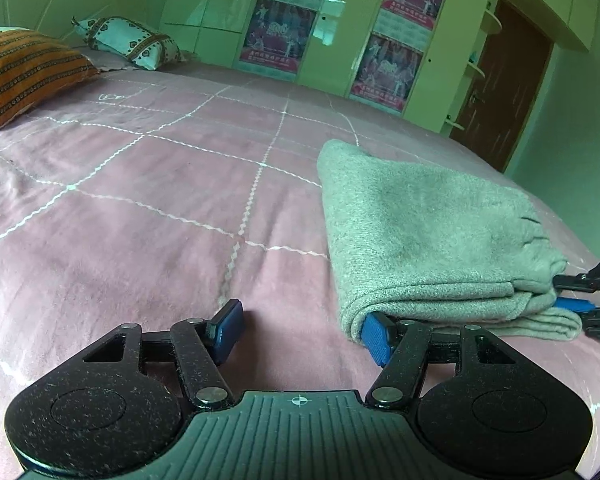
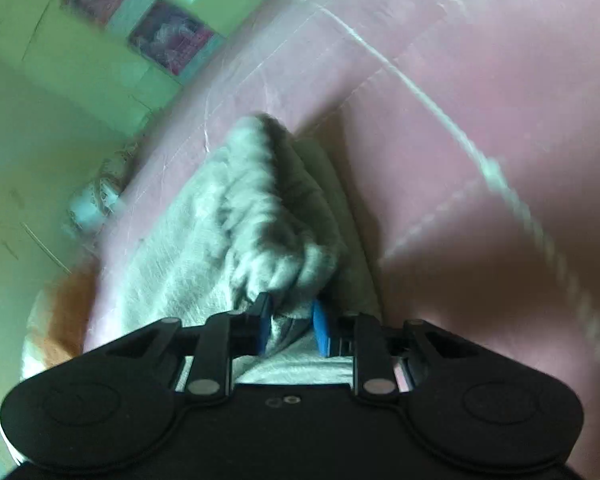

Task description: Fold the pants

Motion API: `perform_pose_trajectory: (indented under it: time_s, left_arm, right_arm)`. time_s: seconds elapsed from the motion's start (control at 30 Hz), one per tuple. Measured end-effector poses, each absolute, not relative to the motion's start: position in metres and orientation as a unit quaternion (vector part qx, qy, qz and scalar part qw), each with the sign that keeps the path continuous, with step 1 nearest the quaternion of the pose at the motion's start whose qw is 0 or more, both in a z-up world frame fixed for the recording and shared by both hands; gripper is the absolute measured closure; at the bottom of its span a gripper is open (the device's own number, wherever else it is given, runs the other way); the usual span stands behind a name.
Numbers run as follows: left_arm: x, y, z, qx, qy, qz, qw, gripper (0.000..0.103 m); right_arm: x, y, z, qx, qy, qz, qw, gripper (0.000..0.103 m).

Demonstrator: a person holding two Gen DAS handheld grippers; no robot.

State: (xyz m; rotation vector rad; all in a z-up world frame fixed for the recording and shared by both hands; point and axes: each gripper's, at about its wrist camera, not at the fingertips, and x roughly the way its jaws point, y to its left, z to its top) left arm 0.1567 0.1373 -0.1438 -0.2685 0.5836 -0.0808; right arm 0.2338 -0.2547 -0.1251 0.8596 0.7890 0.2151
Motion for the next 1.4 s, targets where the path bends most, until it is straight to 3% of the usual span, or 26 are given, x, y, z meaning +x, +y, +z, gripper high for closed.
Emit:
perform_pose_trajectory:
  time_s: [0.17, 0.23, 0.27, 0.33, 0.53, 0.63, 0.7, 0.93, 1.03, 1.13, 1.27, 1.33, 1.37, 1.4]
  left_arm:
    - [0.146, 0.150, -0.134, -0.164, 0.291, -0.045, 0.942, 0.039]
    - [0.137, 0.157, -0.125, -0.176, 0.273, -0.052, 0.944, 0.039]
    - [0.136, 0.160, -0.121, -0.184, 0.266, -0.055, 0.945, 0.039]
    - [0.145, 0.166, -0.113, -0.209, 0.259, -0.071, 0.940, 0.039]
    - [0.218, 0.155, -0.108, -0.236, 0.302, -0.121, 0.916, 0.039]
    - [0.234, 0.149, -0.113, -0.238, 0.315, -0.111, 0.912, 0.039]
    - [0.233, 0.148, -0.119, -0.254, 0.316, -0.110, 0.908, 0.039]
    - [0.224, 0.153, -0.137, -0.263, 0.332, -0.102, 0.900, 0.039]
    - [0.226, 0.158, -0.142, -0.267, 0.341, -0.105, 0.895, 0.038]
    - [0.227, 0.159, -0.140, -0.261, 0.340, -0.112, 0.897, 0.036]
    - [0.237, 0.160, -0.133, -0.253, 0.331, -0.122, 0.901, 0.036]
    - [0.244, 0.163, -0.129, -0.257, 0.326, -0.131, 0.900, 0.035]
    - [0.250, 0.164, -0.129, -0.263, 0.328, -0.136, 0.897, 0.034]
    - [0.257, 0.165, -0.129, -0.269, 0.332, -0.143, 0.893, 0.034]
  right_arm:
    - [0.213, -0.272, -0.108, 0.380, 0.335, 0.100, 0.856, 0.073]
    - [0.209, -0.287, -0.103, 0.373, 0.326, 0.090, 0.864, 0.057]
    - [0.208, -0.294, -0.102, 0.374, 0.319, 0.089, 0.866, 0.044]
    - [0.215, -0.302, -0.101, 0.376, 0.313, 0.086, 0.868, 0.036]
    - [0.248, -0.292, -0.108, 0.364, 0.343, 0.110, 0.859, 0.037]
    - [0.246, -0.282, -0.094, 0.335, 0.322, 0.125, 0.877, 0.044]
    - [0.249, -0.274, -0.090, 0.323, 0.334, 0.149, 0.873, 0.056]
    - [0.262, -0.254, -0.100, 0.266, 0.381, 0.122, 0.877, 0.049]
    - [0.261, -0.250, -0.096, 0.250, 0.387, 0.128, 0.878, 0.073]
    - [0.245, -0.253, -0.084, 0.252, 0.374, 0.140, 0.882, 0.078]
    - [0.245, -0.271, -0.098, 0.309, 0.382, 0.130, 0.861, 0.071]
    - [0.240, -0.278, -0.093, 0.336, 0.360, 0.130, 0.860, 0.060]
    - [0.240, -0.281, -0.091, 0.338, 0.350, 0.126, 0.864, 0.038]
    - [0.242, -0.284, -0.092, 0.340, 0.346, 0.128, 0.865, 0.029]
